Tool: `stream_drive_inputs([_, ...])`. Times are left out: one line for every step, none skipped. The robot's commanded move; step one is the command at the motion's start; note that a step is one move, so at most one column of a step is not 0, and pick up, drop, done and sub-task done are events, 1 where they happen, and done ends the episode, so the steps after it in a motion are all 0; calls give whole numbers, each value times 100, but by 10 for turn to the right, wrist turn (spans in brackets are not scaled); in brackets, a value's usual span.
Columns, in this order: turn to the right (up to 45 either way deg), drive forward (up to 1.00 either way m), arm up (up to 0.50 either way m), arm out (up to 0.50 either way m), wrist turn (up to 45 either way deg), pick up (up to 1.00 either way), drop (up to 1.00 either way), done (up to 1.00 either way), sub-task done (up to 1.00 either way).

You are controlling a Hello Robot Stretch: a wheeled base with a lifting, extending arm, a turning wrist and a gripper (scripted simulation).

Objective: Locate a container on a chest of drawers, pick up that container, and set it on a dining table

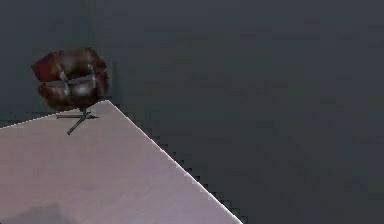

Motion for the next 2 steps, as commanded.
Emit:
stream_drive_inputs([450, 0, 0, 0, 0, 0, 0, 0, 0])
stream_drive_inputs([30, 0, 0, 0, 0, 0, 0, 0, 0])
